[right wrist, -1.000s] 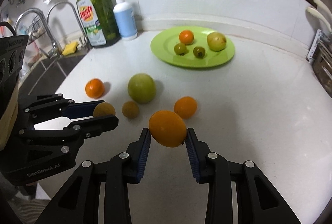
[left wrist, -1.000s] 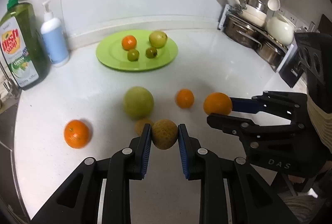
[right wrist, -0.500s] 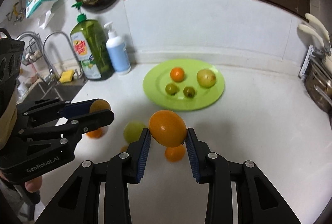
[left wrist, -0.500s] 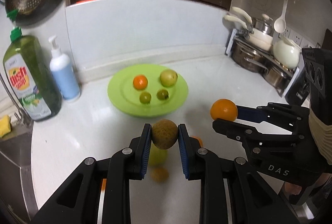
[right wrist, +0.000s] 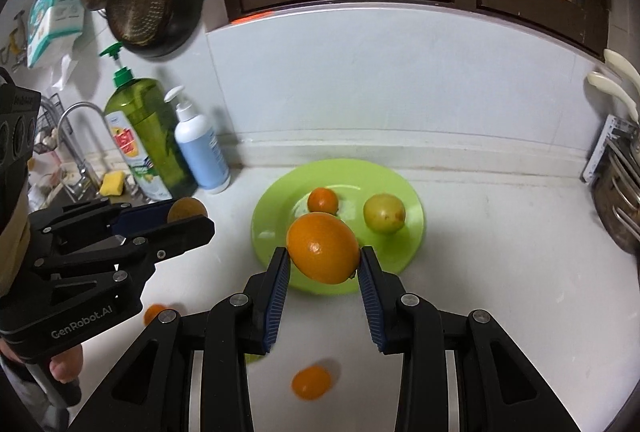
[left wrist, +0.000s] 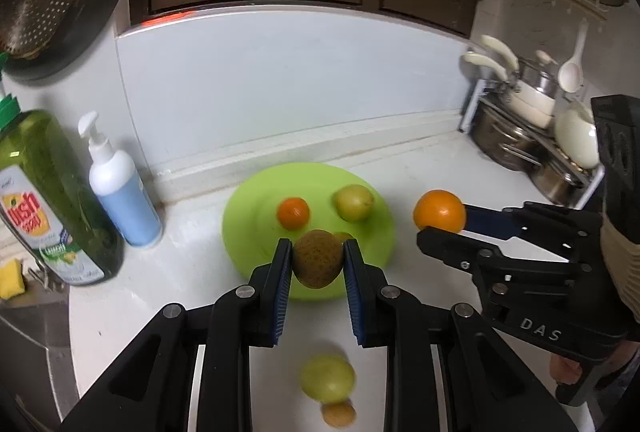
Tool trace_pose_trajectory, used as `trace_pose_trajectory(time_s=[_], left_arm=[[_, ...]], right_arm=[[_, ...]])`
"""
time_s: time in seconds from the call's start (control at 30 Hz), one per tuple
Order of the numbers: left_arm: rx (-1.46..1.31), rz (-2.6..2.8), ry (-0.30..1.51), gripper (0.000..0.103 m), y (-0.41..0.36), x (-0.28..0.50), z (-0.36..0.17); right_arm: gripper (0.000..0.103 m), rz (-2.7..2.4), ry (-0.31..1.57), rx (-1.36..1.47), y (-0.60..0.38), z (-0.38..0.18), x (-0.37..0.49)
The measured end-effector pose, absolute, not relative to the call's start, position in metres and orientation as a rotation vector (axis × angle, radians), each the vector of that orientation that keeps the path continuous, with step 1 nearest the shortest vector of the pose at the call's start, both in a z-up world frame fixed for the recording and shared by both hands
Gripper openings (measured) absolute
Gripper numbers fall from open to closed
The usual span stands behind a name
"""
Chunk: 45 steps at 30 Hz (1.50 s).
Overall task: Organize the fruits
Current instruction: 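Lift the orange and kiwi and carry them over the green plate, then open both grippers to drop the orange and kiwi onto the plate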
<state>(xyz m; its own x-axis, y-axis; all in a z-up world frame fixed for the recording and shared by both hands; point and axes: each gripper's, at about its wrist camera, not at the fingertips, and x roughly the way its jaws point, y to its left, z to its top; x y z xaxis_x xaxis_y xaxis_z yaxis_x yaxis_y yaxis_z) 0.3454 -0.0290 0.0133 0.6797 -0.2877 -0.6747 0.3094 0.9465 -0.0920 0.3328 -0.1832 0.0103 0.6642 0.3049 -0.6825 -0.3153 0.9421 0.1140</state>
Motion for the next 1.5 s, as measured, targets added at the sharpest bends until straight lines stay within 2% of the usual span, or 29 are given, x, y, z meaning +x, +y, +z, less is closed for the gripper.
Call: trace_pose_trajectory(time_s=[0.43, 0.8, 1.13, 1.5], left_arm=[[0.046, -0.304, 0.799, 0.026, -0.028, 0.432, -0.004], [0.056, -0.318, 0.880, 0.026, -0.039, 0.496, -0.048], [0.037, -0.322, 0.938, 0.026, -0.043, 0.525, -0.073], [0.047, -0.318, 0.938, 0.027, -0.049, 0.537, -0.077]], right_arm=[[0.036, 0.341, 0.823, -0.039, -0.184, -0.005, 0.420], [0.036, 0.348, 0.906, -0.060, -0.180, -0.044, 0.483], [0.036, 0.361, 0.967, -0.073, -0.170, -0.073, 0.520], [0.036, 0.358, 0.981, -0.079, -0.167, -0.084, 0.534]])
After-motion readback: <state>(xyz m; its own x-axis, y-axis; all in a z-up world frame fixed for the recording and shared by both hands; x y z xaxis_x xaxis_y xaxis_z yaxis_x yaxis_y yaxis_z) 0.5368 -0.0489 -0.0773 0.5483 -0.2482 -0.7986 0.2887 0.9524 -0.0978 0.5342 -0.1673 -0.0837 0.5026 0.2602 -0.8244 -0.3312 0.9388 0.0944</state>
